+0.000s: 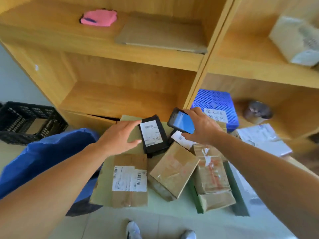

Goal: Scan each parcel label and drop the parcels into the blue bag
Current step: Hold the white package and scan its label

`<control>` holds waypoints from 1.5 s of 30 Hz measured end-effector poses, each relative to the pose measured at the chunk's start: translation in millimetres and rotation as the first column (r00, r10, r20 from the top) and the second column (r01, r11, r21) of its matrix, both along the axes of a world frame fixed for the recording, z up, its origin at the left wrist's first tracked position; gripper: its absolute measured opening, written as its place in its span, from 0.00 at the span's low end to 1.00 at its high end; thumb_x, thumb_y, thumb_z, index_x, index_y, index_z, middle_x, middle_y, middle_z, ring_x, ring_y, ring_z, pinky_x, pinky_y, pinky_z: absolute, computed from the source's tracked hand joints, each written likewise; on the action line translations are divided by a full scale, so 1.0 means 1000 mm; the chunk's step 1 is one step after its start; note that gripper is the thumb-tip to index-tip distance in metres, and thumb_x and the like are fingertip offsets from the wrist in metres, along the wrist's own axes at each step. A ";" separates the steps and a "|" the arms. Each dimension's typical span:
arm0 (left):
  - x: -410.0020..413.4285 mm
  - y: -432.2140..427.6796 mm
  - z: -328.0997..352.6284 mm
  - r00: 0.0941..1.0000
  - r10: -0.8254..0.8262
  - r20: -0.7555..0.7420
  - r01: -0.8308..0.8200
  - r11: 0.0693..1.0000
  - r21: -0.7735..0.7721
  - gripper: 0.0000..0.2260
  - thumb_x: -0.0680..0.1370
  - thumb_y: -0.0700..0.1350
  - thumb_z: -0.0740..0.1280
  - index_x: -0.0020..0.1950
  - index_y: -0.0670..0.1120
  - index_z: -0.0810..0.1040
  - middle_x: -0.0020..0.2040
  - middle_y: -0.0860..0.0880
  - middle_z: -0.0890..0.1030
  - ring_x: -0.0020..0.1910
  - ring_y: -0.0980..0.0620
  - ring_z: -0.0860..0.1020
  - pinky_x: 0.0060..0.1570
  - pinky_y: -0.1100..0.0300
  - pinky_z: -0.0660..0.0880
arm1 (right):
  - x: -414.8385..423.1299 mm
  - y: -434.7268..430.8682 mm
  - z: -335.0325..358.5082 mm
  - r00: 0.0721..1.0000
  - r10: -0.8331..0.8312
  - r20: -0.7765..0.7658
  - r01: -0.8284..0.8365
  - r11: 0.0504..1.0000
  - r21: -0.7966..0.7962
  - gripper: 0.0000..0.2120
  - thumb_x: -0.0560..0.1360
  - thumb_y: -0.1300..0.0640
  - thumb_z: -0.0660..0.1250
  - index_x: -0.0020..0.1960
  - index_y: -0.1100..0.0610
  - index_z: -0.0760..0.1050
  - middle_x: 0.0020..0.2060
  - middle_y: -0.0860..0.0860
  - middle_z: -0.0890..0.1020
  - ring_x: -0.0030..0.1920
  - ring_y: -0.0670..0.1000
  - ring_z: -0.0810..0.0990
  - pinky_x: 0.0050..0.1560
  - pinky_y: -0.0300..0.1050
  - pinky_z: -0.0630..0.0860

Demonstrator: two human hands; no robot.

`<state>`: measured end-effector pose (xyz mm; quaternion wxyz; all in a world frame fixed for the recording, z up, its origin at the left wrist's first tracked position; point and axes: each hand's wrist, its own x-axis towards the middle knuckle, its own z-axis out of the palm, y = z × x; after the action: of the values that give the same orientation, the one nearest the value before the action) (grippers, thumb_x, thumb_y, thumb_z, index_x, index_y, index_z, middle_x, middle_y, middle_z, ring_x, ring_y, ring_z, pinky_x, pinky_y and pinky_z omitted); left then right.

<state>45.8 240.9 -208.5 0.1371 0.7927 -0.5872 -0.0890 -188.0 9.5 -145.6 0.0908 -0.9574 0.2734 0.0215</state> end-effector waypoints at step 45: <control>-0.459 -0.443 -0.110 0.949 -0.285 0.135 0.227 0.915 0.332 0.38 0.74 0.66 0.68 0.77 0.48 0.61 0.75 0.43 0.62 0.73 0.39 0.60 0.64 0.43 0.72 | -0.464 -0.268 -0.104 0.762 -0.647 -0.026 0.643 0.751 0.151 0.43 0.67 0.40 0.74 0.76 0.51 0.62 0.56 0.51 0.69 0.56 0.59 0.76 0.50 0.54 0.78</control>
<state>-413.5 -202.3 -318.9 -0.0568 0.7251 -0.6746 -0.1259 -651.6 -258.9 -249.8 0.1685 -0.7949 0.5828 -0.0038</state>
